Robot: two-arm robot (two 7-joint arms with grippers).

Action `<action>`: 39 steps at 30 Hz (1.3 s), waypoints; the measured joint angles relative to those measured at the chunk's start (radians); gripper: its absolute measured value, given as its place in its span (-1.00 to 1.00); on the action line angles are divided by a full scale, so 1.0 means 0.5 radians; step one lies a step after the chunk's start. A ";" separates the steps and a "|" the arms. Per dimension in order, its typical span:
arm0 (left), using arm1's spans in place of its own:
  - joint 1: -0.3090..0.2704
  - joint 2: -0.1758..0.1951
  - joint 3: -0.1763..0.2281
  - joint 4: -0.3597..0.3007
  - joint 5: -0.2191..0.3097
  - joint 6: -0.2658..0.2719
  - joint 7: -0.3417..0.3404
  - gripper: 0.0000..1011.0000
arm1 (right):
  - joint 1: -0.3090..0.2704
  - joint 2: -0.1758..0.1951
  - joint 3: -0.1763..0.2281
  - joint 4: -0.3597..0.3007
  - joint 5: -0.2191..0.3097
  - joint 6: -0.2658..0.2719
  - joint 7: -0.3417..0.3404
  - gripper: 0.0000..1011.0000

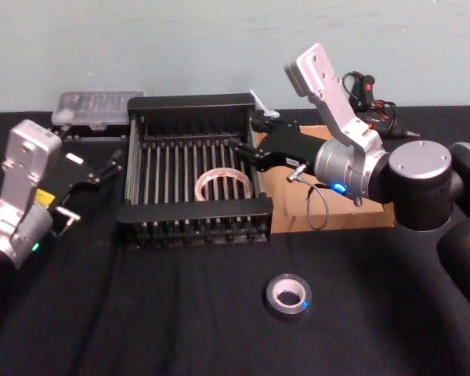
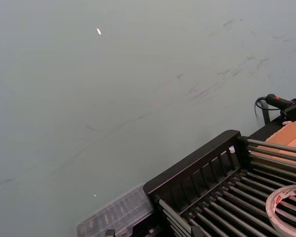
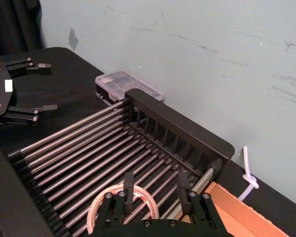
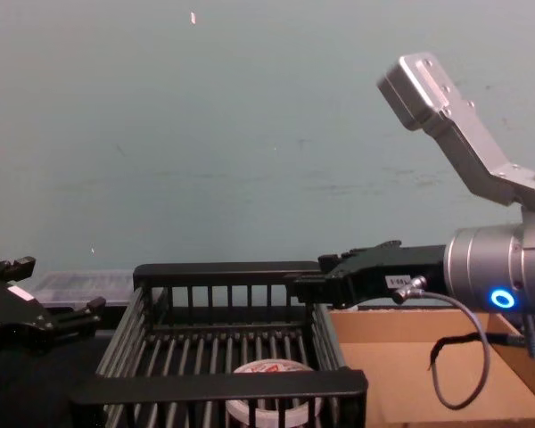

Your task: Pick up the white tape and place it into the black box , Pick up the silver tape and place it into the brown box.

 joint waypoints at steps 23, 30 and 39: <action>0.000 0.000 0.000 0.000 0.000 0.000 0.000 0.98 | -0.013 0.008 0.009 -0.021 0.005 0.007 0.000 0.98; 0.000 0.000 0.000 0.000 0.000 0.000 0.000 0.98 | -0.079 0.065 0.055 -0.131 0.038 0.023 0.006 0.98; 0.000 0.000 0.000 0.000 0.000 0.000 0.000 0.98 | -0.251 0.233 0.160 -0.383 0.137 0.078 0.028 0.98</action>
